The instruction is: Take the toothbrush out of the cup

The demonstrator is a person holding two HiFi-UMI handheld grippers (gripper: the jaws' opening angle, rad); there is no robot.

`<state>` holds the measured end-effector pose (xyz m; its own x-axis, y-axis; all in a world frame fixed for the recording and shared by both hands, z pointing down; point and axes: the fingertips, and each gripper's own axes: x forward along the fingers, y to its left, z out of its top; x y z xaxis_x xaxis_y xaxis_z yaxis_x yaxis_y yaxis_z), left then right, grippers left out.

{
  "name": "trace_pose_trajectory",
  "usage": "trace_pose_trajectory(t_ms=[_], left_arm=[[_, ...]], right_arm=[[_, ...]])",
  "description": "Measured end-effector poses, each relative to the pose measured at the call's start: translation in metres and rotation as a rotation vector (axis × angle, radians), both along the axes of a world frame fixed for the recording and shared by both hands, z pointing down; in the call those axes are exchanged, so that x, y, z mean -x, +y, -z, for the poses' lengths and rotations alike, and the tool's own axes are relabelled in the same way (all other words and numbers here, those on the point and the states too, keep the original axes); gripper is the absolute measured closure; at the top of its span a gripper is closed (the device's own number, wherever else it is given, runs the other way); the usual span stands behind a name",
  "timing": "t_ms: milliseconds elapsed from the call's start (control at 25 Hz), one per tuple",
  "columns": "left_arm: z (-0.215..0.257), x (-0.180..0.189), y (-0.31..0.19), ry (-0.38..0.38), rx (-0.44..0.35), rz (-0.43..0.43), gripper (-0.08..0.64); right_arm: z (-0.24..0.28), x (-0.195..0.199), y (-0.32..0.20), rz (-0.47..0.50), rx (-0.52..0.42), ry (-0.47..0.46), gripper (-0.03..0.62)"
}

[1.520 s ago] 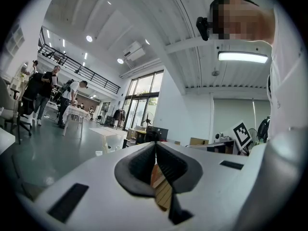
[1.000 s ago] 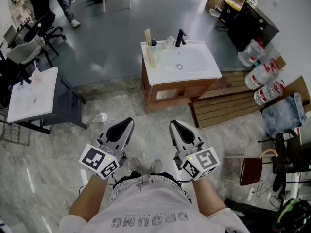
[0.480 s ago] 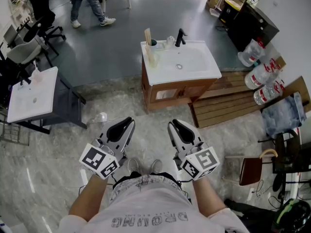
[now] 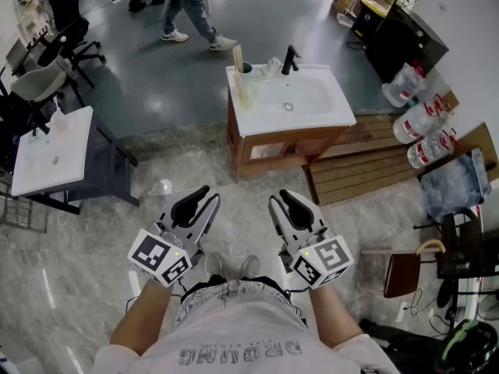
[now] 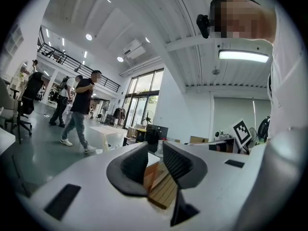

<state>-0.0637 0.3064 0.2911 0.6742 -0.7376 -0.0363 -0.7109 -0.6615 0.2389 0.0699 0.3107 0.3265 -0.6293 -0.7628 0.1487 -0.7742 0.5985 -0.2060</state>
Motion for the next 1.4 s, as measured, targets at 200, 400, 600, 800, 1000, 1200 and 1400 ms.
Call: trace_pose_trajectory(t_ms=[200,400,600,800,1000,1200,1400], left_arm=[[0.000,0.000,-0.001,0.000,0.000,0.001,0.438],[0.001,-0.002,-0.004,-0.003,0.005,0.003,0.417],[0.001,-0.002,-0.004,-0.006,0.006,0.006,0.399],[0.001,-0.005,-0.004,-0.008,0.006,0.007,0.385],[0.000,-0.008,-0.005,-0.010,0.007,0.013,0.373],[-0.001,-0.012,-0.007,-0.013,0.011,0.025,0.362],[-0.003,-0.019,-0.006,-0.019,0.012,0.042,0.357]], right_arm=[[0.000,0.000,-0.001,-0.004,0.000,-0.002,0.470],[0.001,-0.003,-0.003,-0.005,0.003,-0.004,0.446],[0.002,-0.004,-0.003,-0.002,0.002,-0.005,0.425],[0.002,-0.006,-0.002,0.005,-0.004,-0.004,0.401],[0.001,-0.010,-0.003,0.008,-0.002,-0.004,0.371],[-0.001,-0.016,-0.004,0.013,0.006,-0.013,0.338],[-0.003,-0.024,-0.006,0.024,0.008,-0.022,0.319]])
